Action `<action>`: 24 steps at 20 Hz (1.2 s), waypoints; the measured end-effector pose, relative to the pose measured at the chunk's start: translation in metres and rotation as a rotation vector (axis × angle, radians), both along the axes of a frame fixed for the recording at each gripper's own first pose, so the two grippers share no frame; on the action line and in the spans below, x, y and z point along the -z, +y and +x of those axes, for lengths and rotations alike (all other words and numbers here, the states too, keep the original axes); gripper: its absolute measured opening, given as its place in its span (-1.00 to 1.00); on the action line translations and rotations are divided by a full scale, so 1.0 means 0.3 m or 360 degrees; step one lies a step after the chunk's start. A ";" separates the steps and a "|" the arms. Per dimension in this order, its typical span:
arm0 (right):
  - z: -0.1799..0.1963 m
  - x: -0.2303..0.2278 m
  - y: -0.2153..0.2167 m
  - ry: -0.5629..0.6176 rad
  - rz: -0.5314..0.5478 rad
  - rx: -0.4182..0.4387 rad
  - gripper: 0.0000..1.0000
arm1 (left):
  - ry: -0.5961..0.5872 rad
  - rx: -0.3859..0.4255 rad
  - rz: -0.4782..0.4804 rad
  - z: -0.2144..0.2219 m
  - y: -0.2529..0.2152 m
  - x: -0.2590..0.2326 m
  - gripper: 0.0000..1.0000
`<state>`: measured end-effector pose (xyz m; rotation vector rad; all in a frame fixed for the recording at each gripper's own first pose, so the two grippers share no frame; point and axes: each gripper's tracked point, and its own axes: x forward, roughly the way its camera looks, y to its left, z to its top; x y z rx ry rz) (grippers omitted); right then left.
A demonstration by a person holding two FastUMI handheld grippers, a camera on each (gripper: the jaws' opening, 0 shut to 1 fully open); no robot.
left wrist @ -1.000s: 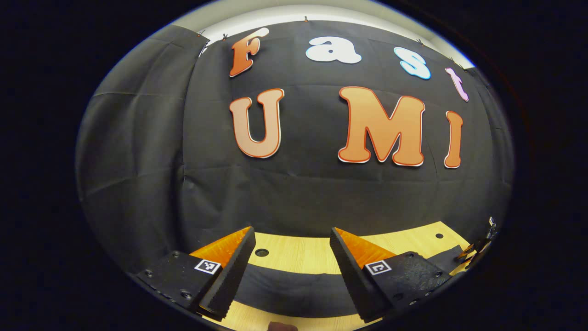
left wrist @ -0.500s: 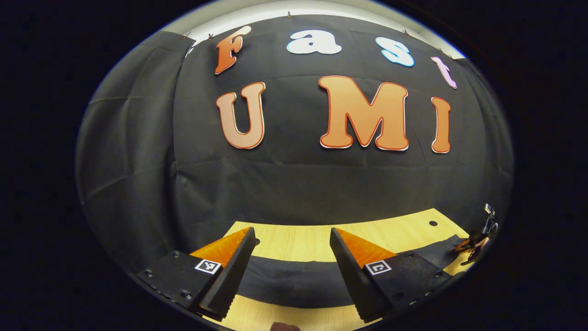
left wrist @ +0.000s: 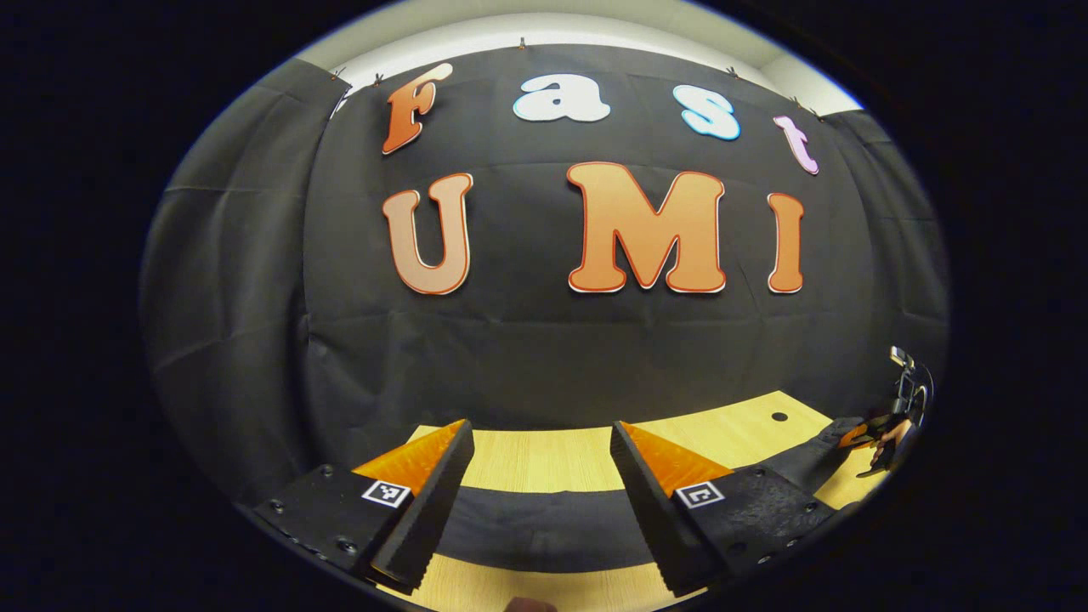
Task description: Grasp the waist and the cuffs of the jeans and fold them to make the two legs overlap; first hold the waist and fold one-third of the jeans toward the cuffs, then hold the cuffs and fold the remaining one-third in the same direction to finish folding.
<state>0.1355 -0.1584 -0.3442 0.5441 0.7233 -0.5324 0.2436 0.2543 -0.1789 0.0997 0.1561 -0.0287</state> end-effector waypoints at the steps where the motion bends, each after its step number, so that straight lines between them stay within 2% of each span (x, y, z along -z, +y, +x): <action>1: -0.003 -0.039 0.030 -0.0015 -0.0044 -0.0035 -0.49 | -0.0019 0.0007 -0.0001 -0.010 0.008 -0.014 0.94; 6: 0.013 -0.144 0.154 -0.0088 -0.0221 -0.0195 -0.49 | -0.0088 0.0020 -0.0017 -0.064 0.065 -0.059 0.94; 12: 0.035 -0.220 0.294 -0.0154 -0.0282 -0.0359 -0.50 | -0.0079 -0.0037 -0.0059 -0.086 0.175 -0.050 0.94; 15: 0.044 -0.234 0.436 -0.0170 -0.0212 -0.0438 -0.50 | -0.0045 -0.0071 -0.0066 -0.083 0.234 -0.012 0.95; 18: 0.074 -0.222 0.567 -0.0170 -0.0261 -0.0548 -0.51 | -0.0020 -0.0156 -0.0082 -0.088 0.321 0.014 0.95; 24: 0.080 -0.189 0.712 -0.0149 -0.0246 -0.0672 -0.49 | 0.0031 -0.0243 -0.0089 -0.114 0.384 0.066 0.96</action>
